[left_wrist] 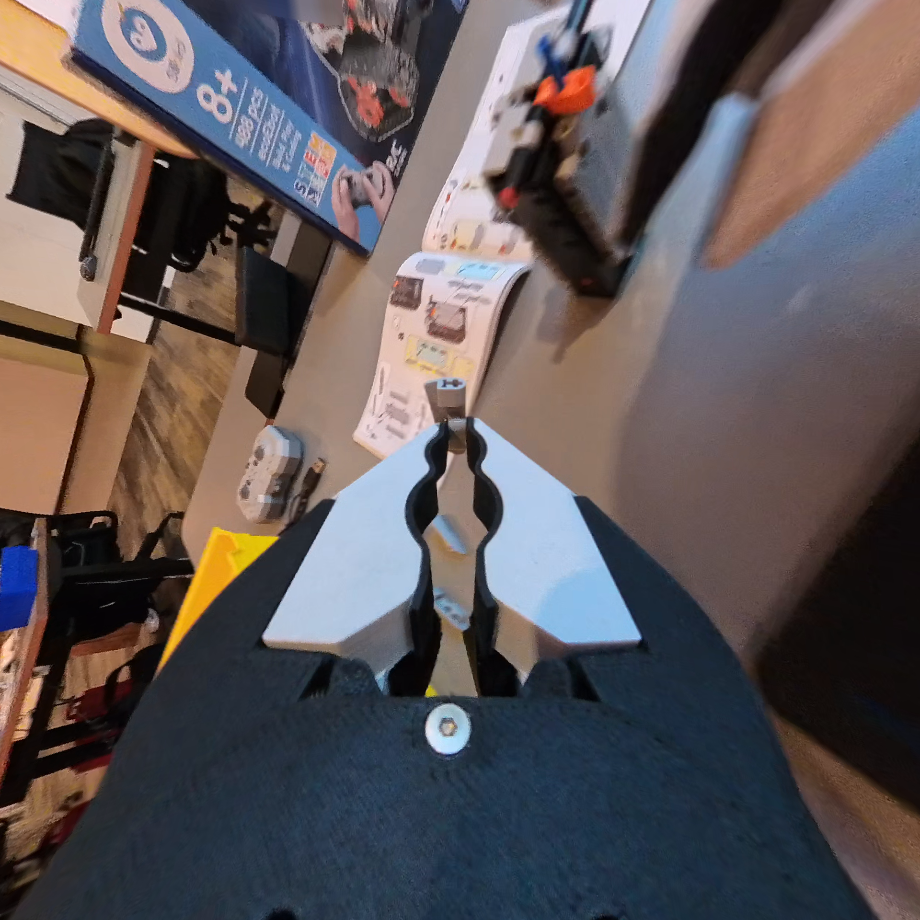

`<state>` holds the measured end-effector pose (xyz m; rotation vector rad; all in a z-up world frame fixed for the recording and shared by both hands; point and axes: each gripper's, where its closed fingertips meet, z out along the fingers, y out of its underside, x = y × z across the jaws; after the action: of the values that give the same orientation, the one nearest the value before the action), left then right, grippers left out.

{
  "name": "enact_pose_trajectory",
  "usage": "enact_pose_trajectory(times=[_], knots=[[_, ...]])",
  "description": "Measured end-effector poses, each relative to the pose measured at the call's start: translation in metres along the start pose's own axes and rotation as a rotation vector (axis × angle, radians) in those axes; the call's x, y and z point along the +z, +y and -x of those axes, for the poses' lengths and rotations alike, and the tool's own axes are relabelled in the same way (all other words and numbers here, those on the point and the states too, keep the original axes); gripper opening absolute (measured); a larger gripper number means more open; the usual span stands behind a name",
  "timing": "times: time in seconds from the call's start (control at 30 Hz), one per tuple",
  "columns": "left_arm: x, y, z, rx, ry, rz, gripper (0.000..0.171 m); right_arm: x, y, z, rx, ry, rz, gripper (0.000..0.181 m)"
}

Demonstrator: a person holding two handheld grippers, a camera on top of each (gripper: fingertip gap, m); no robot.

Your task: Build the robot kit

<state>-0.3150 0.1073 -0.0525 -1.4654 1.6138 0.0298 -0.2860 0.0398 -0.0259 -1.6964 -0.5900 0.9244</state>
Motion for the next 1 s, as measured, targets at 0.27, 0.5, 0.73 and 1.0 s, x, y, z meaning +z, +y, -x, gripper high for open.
enact_pose_trajectory(times=[0.27,0.5,0.73,1.0], knots=[[-0.027,-0.029,-0.043,-0.118,-0.062,-0.126,0.005,0.018,0.005,0.0,-0.117,0.13,0.046,0.026],[-0.038,-0.035,-0.052,-0.087,-0.05,-0.142,0.004,0.018,0.003,0.013,-0.089,0.059,0.045,0.007],[-0.067,-0.039,-0.059,-0.51,0.368,-0.282,0.012,0.009,0.002,0.022,0.082,-0.136,0.064,0.006],[-0.066,-0.047,-0.058,-0.602,0.562,-0.331,0.0,-0.005,-0.012,0.039,0.229,-0.377,0.016,0.006]])
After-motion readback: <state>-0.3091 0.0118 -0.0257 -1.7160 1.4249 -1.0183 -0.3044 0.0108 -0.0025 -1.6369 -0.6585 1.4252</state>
